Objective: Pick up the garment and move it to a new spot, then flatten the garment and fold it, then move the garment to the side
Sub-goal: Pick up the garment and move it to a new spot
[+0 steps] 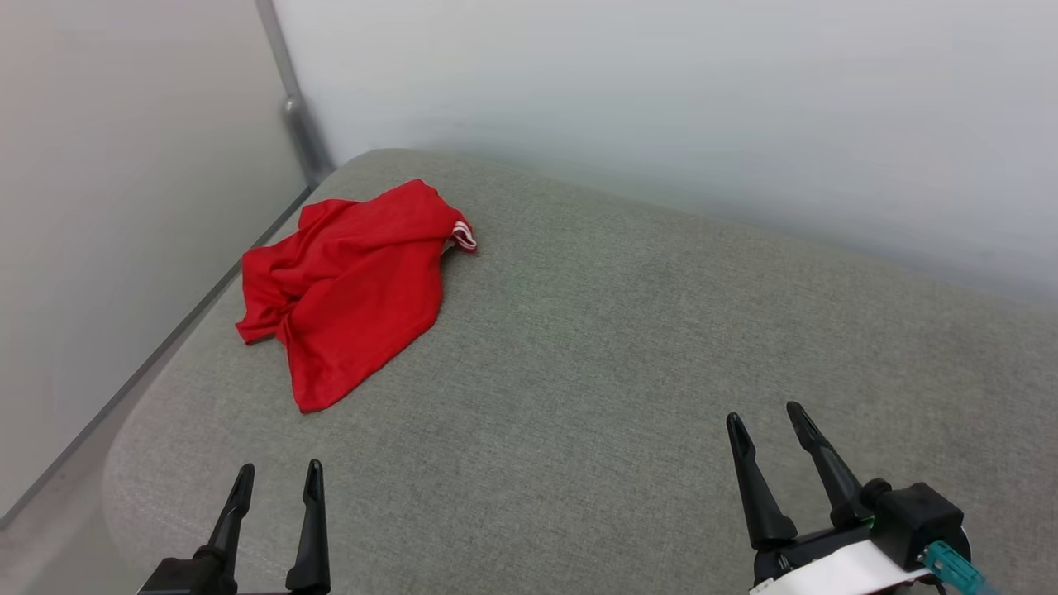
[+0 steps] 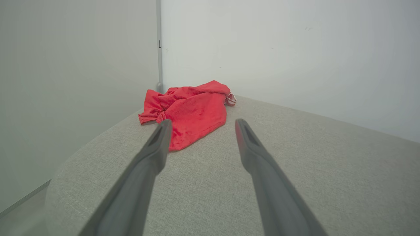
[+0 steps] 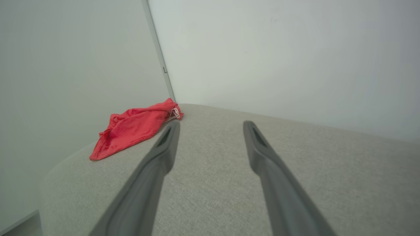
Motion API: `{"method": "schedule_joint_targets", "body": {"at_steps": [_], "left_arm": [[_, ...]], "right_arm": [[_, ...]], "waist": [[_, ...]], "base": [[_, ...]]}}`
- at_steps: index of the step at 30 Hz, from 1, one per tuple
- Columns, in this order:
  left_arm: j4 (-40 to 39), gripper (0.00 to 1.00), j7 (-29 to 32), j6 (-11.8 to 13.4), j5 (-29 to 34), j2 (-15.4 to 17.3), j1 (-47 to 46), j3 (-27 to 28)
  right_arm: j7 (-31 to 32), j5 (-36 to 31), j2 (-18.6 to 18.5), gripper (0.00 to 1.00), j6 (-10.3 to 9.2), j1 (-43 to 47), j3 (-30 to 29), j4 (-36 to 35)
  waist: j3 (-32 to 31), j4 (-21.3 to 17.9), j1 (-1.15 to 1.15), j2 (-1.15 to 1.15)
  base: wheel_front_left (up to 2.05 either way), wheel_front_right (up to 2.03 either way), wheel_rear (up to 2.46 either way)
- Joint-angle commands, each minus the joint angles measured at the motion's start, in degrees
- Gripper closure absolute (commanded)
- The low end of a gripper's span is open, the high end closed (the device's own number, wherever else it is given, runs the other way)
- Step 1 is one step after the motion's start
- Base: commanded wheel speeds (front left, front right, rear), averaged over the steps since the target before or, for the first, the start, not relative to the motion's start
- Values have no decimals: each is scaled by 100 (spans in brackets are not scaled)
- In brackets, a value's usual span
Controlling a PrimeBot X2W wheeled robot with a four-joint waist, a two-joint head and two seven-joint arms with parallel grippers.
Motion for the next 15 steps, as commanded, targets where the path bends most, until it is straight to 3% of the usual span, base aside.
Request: {"method": "schedule_joint_targets", "body": {"at_steps": [1,15], "left_arm": [[-22,0,-16,-5,43,-4,64,19],[-60,0,-16,-17,62,-3,80,35]], "right_arm": [[-12,39,10,0,-2,67,1,-4],[-12,82,10,0,-2,26,46,21]], "waist": [[-14,42,0,0],[-1,104,0,0]], "base": [[0,0,0],[0,0,0]]}}
